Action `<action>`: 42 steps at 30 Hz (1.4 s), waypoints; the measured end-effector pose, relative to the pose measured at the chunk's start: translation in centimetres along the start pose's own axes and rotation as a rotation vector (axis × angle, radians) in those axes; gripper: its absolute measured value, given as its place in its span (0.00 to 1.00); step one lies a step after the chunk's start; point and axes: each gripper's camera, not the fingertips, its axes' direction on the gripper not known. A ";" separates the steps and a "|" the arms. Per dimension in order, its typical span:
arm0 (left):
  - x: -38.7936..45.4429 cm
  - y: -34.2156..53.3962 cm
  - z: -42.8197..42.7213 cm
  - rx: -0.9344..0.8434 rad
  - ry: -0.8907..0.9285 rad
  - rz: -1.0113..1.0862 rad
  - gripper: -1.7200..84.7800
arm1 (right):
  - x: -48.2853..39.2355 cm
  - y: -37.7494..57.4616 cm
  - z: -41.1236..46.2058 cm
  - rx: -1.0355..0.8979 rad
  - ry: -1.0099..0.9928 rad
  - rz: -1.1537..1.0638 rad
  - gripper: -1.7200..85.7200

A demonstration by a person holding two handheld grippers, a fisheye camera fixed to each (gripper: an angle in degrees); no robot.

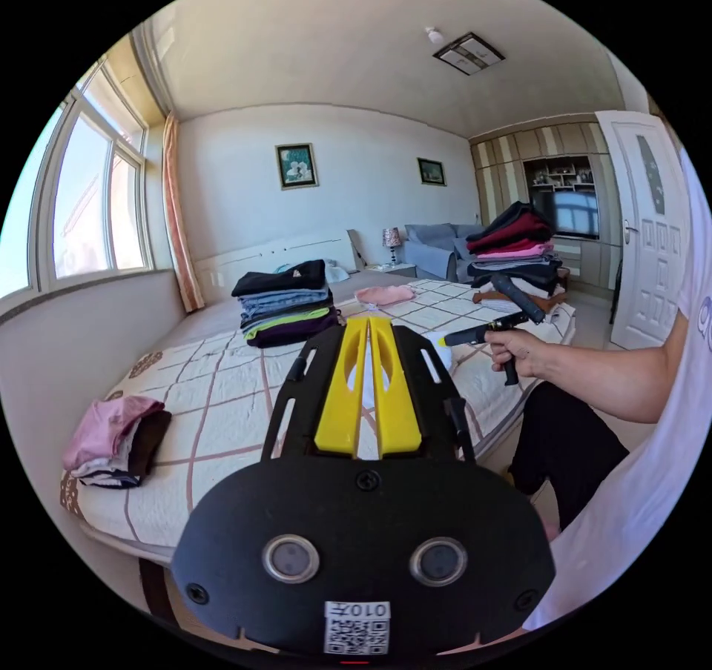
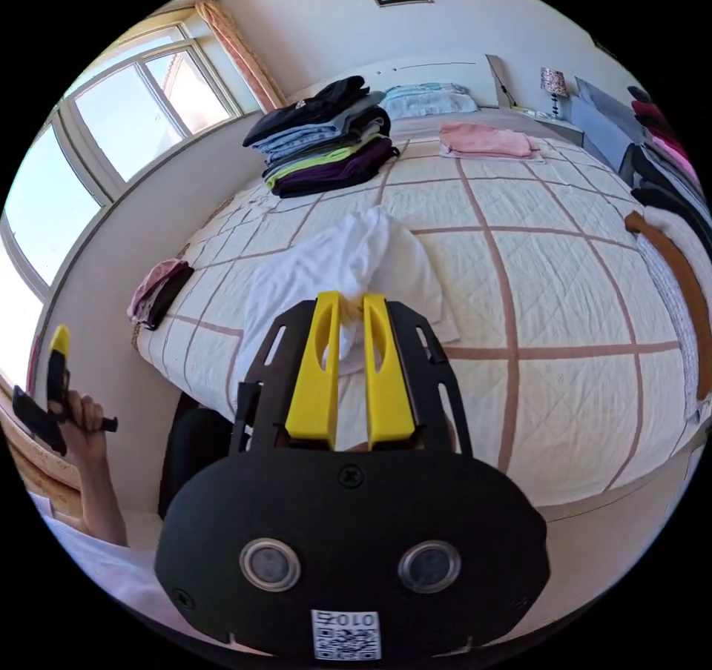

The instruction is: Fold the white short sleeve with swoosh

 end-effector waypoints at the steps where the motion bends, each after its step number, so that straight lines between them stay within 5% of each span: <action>1: -0.1 0.3 1.8 -0.054 0.028 -0.001 0.10 | -0.5 -0.5 -0.9 0.010 -0.060 -0.017 0.07; 6: 1.9 0.7 9.3 -0.239 0.150 0.068 0.16 | -4.9 -2.3 -3.4 -0.023 -0.258 -0.181 0.07; 13: 3.0 -1.0 13.9 -0.208 0.006 0.023 0.07 | -10.9 -2.3 -5.6 -0.108 -0.508 -0.498 0.08; 22: -13.0 4.9 11.8 -0.243 0.030 -0.401 0.06 | 3.8 1.1 -7.4 0.105 -0.238 -0.202 0.14; 29: -15.7 12.5 9.8 -0.451 -0.024 -0.563 0.10 | 4.5 3.2 0.0 -0.009 -0.115 -0.202 0.17; 32: -13.6 13.0 8.8 -0.521 -0.094 -0.506 0.12 | 2.5 3.8 3.1 -0.086 -0.103 -0.260 0.17; 37: -5.7 6.8 7.4 -0.423 -0.176 -0.066 0.14 | 0.2 5.3 5.8 -0.166 0.129 -0.304 0.07; 42: 2.3 2.0 10.0 -0.348 0.002 0.241 0.16 | -1.9 3.5 2.8 -0.187 -0.039 -0.352 0.06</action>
